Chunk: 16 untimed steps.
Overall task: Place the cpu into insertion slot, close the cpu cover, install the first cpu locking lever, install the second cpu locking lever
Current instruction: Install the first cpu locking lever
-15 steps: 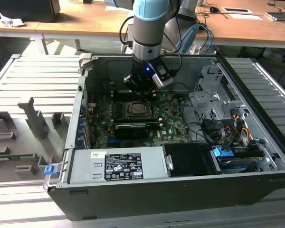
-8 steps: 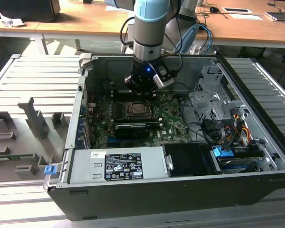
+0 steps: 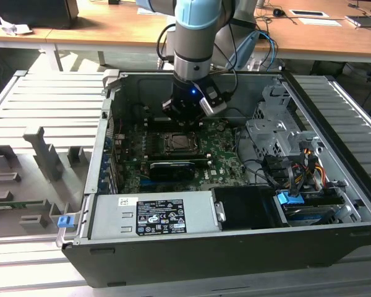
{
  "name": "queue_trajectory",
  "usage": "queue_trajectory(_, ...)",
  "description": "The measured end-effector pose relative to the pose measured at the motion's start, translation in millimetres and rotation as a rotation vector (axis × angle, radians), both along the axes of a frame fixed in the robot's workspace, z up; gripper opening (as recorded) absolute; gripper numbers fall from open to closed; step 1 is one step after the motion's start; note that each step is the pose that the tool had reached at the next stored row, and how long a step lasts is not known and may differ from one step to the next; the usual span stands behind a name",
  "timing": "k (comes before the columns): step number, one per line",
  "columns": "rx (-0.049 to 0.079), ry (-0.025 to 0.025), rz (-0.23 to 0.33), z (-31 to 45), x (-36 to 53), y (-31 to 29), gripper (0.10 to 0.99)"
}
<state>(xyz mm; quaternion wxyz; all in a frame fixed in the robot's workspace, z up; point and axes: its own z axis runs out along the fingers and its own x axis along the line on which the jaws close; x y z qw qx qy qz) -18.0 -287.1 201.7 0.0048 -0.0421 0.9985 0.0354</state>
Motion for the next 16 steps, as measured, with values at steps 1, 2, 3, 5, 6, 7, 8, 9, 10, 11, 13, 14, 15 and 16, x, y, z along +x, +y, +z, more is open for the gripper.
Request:
queue_trajectory(1,0.0,0.0,0.0,-0.4,0.2,0.0,0.106)
queue_trajectory(2,0.0,-0.0001,0.0,-0.4,0.2,0.0,0.106)
queue_trajectory(3,0.0,-0.0001,0.0,-0.4,0.3,0.0,0.106)
queue_trajectory(5,0.0,-0.0004,0.0,4.1,0.3,0.1,0.106)
queue_trajectory(6,0.0,-0.0002,0.0,5.7,0.3,0.0,0.106)
queue_trajectory(7,0.0,-0.0002,0.0,8.1,0.3,0.0,0.106)
queue_trajectory(8,0.0,-0.0003,0.0,8.2,0.3,0.1,0.106)
queue_trajectory(9,0.0,-0.0003,0.0,8.2,0.3,-0.2,0.106)
queue_trajectory(10,0.0,-0.0002,0.0,8.3,0.3,-1.2,0.106)
queue_trajectory(11,0.0,-0.0002,0.0,8.3,0.3,-2.1,0.106)
queue_trajectory(13,0.0,-0.0003,0.0,8.2,0.3,-3.8,0.106)
queue_trajectory(14,0.0,-0.0003,0.0,8.2,0.3,-4.2,0.106)
queue_trajectory(15,0.0,-0.0003,0.0,8.2,0.3,-4.6,0.106)
queue_trajectory(16,0.0,-0.0002,0.0,8.2,0.3,-4.7,0.106)
